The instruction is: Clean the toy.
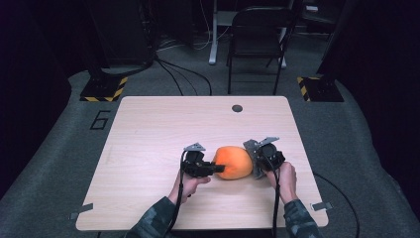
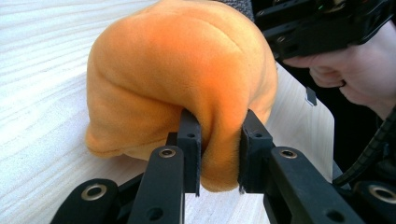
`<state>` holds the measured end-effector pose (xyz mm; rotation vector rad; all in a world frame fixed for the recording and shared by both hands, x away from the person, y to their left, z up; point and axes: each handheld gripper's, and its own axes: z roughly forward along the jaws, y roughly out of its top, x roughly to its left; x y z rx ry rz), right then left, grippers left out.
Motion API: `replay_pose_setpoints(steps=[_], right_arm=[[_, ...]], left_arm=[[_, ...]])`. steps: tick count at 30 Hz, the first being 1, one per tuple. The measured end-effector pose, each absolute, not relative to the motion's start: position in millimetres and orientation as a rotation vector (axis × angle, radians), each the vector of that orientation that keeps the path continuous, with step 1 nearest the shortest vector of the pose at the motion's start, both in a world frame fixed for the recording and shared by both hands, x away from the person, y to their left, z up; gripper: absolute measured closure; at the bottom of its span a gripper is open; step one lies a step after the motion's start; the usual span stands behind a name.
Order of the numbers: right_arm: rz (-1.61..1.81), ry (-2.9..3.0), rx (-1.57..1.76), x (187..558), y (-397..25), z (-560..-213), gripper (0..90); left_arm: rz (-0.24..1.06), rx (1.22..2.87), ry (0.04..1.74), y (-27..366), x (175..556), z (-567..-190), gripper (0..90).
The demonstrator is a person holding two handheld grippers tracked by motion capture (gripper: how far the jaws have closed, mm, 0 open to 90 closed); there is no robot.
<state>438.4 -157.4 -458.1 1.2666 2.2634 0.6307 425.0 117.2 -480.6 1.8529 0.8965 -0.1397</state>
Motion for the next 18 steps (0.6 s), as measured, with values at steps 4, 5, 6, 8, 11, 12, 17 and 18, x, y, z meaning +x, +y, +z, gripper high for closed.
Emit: replay_pose_setpoints(steps=[4,5,6,8,11,12,17,18], right_arm=[[0.733,2.218,1.234,424,-155,-421,73.7],[0.771,2.212,1.219,419,-152,-412,73.7],[0.803,2.211,1.196,416,-150,-406,73.7],[0.885,2.215,1.139,406,-140,-392,73.7],[0.932,2.259,1.037,393,-117,-383,73.7],[0.916,2.291,1.005,390,-109,-383,73.7],[0.807,2.336,0.912,389,-82,-409,73.6],[0.796,2.339,0.907,390,-82,-409,73.5]], left_arm=[[-0.14,1.847,0.903,118,426,-481,74.5],[-0.141,1.848,0.904,118,426,-481,74.5],[-0.137,1.853,0.898,118,426,-481,74.5],[-0.135,1.854,0.9,117,425,-481,74.4],[-0.141,1.85,0.901,117,425,-481,74.4],[-0.139,1.854,0.898,117,425,-481,74.4],[-0.141,1.853,0.908,118,426,-483,74.3],[-0.142,1.849,0.907,118,426,-483,74.3]])
